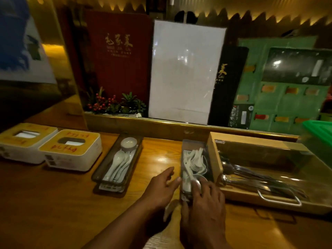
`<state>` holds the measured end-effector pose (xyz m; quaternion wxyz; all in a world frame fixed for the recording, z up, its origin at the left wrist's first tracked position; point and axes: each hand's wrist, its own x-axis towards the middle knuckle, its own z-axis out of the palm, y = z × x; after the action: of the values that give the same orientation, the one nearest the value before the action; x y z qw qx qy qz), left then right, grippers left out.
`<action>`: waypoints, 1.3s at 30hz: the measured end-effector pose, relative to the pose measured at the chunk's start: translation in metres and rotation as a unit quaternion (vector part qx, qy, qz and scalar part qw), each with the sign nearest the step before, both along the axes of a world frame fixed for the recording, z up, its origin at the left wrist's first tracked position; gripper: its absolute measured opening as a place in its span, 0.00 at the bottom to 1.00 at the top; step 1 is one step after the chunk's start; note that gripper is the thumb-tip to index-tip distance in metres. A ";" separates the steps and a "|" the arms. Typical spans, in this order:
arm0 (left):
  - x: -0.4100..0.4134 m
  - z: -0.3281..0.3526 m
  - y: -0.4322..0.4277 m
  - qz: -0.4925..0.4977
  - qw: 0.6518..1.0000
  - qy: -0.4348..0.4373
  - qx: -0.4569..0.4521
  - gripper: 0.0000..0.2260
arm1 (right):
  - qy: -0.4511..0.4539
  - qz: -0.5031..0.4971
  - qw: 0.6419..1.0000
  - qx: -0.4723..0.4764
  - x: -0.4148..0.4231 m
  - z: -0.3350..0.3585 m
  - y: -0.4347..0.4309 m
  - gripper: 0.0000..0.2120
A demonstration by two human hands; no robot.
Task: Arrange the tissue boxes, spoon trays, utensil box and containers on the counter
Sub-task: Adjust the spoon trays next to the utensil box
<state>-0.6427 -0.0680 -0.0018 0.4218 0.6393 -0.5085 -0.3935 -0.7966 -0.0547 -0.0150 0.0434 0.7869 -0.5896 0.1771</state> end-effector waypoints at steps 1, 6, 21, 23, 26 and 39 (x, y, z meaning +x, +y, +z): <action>0.015 0.003 0.007 0.009 1.000 -0.017 -0.015 0.26 | -0.024 0.042 0.999 -0.004 0.011 0.001 0.004 0.28; 0.104 0.023 0.039 0.064 0.987 -0.107 -0.101 0.18 | -0.214 0.195 0.951 0.111 0.081 0.002 0.015 0.22; 0.228 -0.016 0.027 0.047 0.968 0.241 0.058 0.13 | -0.139 0.077 0.985 0.066 0.205 -0.025 0.019 0.33; 0.217 -0.024 0.017 0.018 0.979 0.200 0.036 0.13 | -0.099 0.043 0.993 0.037 0.190 -0.023 0.020 0.33; 0.192 -0.027 0.007 -0.023 0.987 0.159 0.019 0.16 | -0.020 0.003 1.000 0.017 0.164 -0.016 0.021 0.33; 0.109 -0.028 -0.014 -0.038 0.985 0.167 0.031 0.24 | 0.053 -0.041 0.998 0.016 0.087 -0.013 0.009 0.34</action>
<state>-0.5334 -0.0819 -0.0302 0.4651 0.5574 -0.4423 -0.5266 -0.7100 -0.0454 -0.0281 0.0694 0.7706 -0.6212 0.1243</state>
